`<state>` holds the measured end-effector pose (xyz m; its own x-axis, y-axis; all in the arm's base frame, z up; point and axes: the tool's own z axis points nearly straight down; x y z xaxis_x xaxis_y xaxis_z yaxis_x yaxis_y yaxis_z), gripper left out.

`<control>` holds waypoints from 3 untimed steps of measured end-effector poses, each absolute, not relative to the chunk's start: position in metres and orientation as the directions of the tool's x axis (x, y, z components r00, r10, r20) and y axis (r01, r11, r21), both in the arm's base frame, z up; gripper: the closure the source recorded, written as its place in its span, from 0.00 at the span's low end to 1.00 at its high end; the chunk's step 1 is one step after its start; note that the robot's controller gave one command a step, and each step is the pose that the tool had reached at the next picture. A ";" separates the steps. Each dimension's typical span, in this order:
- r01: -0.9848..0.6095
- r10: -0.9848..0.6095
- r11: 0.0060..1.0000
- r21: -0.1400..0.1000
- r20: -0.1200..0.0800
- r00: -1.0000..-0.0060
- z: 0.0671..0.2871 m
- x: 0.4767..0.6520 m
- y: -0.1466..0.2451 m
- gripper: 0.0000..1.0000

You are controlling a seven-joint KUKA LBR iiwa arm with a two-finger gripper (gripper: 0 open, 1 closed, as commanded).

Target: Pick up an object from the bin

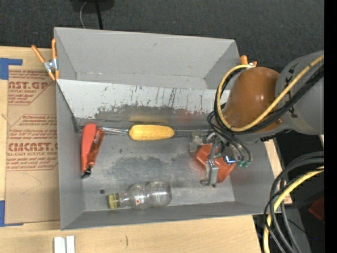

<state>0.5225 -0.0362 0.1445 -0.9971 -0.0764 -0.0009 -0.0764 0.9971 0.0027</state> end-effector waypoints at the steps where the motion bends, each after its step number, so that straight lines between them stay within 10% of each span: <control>1: -0.331 -0.331 0.944 -0.001 -0.002 -0.944 0.125 0.543 -0.073 0.00; 3: -0.167 -0.167 0.986 0.003 -0.008 -0.986 0.097 0.532 -0.100 0.00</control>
Offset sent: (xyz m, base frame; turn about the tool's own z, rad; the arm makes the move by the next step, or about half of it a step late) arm 0.0437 -0.0630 -0.0278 -0.1229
